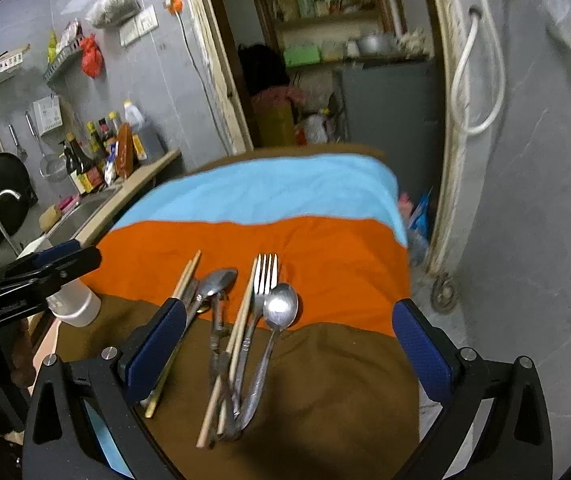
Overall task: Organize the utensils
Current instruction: 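Move the left tool toward the chopsticks while the right tool approaches the forks, then close the left tool on a wooden chopstick while the right tool grasps a fork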
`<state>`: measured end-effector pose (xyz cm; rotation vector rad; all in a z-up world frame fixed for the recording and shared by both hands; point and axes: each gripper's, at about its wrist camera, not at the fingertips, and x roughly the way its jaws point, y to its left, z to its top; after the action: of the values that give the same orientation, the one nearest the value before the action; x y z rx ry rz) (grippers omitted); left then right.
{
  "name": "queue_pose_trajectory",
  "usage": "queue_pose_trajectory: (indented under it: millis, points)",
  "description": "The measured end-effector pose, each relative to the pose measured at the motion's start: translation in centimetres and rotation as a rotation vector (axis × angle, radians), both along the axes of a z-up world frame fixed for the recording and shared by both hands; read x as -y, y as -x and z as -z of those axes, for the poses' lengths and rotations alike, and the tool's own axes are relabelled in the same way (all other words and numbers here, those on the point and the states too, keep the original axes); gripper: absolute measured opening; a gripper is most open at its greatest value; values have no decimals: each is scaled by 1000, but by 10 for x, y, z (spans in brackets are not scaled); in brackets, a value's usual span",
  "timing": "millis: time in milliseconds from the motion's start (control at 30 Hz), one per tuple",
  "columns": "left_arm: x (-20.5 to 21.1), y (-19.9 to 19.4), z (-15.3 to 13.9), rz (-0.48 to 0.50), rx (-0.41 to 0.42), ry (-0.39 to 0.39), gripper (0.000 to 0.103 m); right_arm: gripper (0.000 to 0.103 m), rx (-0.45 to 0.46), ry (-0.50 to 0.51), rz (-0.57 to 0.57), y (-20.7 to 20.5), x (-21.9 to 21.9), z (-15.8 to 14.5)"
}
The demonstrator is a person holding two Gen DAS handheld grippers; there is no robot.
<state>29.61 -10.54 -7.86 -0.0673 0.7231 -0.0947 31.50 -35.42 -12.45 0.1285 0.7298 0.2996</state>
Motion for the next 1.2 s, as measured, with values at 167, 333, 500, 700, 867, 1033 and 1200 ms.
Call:
queue_pose_trajectory:
  millis: [167,333,500,700,867,1033,1200]
  points:
    - [-5,-28,30,14,-107,36,47,80,-86,-16,-39,-28,-7,34]
    - [-9,-49,54,15,-208,86,38,64,-154,-23,-68,-49,-15,60]
    - [-8,-61,69,0,-271,70,33,54,-190,-20,-96,-58,-17,71]
    - [-3,-66,71,25,-276,59,33,49,-205,-11,-138,-66,-19,77]
    - [-5,-81,72,34,-300,83,25,45,-205,-4,-157,-72,-22,77]
    - [-6,-82,72,24,-340,103,17,45,-206,-5,-163,-72,-20,78]
    - [-6,-80,76,38,-405,144,17,45,-209,-6,-193,-73,-21,78]
